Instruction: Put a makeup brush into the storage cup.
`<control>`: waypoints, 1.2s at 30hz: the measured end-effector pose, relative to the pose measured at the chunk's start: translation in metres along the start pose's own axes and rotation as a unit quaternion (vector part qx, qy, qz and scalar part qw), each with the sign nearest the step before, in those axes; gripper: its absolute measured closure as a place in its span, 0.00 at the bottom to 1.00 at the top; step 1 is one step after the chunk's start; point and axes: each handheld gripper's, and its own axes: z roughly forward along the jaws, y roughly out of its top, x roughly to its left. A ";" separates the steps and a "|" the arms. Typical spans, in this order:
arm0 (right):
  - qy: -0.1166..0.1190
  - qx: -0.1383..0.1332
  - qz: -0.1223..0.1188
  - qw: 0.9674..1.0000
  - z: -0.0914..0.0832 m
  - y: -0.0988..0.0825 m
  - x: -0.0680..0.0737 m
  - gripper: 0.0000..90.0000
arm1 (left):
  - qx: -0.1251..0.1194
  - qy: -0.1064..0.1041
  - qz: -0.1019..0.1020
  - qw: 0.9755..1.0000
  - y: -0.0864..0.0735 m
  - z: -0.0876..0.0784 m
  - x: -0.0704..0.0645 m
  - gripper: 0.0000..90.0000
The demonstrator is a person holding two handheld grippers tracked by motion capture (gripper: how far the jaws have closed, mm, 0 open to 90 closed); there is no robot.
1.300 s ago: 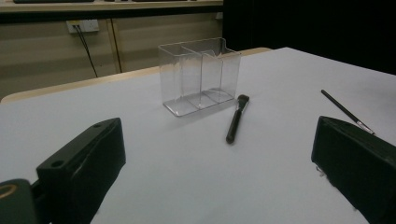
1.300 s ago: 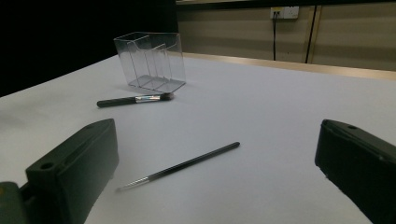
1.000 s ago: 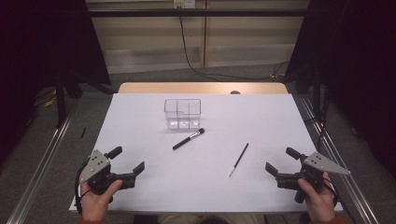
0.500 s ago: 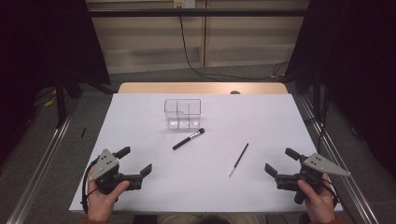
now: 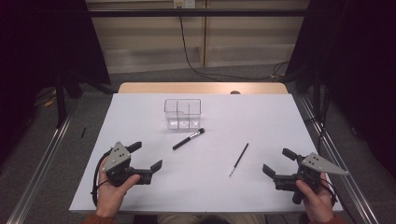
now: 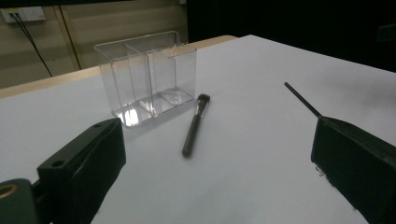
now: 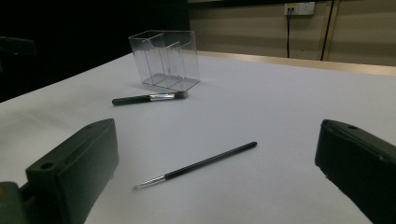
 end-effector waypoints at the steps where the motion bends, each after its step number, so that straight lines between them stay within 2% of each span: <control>1: 0.000 0.000 0.000 1.000 0.000 0.000 0.000 0.00 | -0.003 0.002 0.002 1.000 0.002 0.003 0.000 0.03; 6: 0.001 0.002 -0.003 1.000 0.000 0.000 0.000 0.00 | -0.018 -0.001 0.009 1.000 0.014 0.015 0.001 0.03; 9: 0.000 0.004 -0.003 1.000 0.000 0.000 0.000 0.00 | -0.019 -0.007 0.011 1.000 0.015 0.019 0.001 0.03; 13: 0.000 0.003 -0.004 1.000 0.000 0.000 0.000 0.00 | -0.009 -0.017 0.018 1.000 0.017 0.029 -0.002 0.03; 17: 0.001 0.003 -0.005 1.000 0.000 0.000 0.000 0.00 | -0.002 -0.008 0.008 1.000 0.021 0.038 -0.003 0.03; 22: 0.002 0.003 -0.003 1.000 0.000 0.000 0.000 0.00 | -0.014 -0.025 0.006 1.000 0.026 0.048 -0.004 0.03; 29: 0.003 0.002 -0.004 1.000 -0.001 0.000 0.001 0.00 | -0.010 -0.026 0.004 1.000 0.026 0.052 -0.003 0.04; 34: 0.003 0.001 -0.005 1.000 -0.001 0.000 0.001 0.00 | -0.002 -0.034 0.002 0.999 0.027 0.061 0.000 0.04; 36: 0.004 0.002 -0.005 1.000 0.000 0.000 0.000 0.00 | -0.001 -0.029 0.012 1.000 0.029 0.067 0.000 0.04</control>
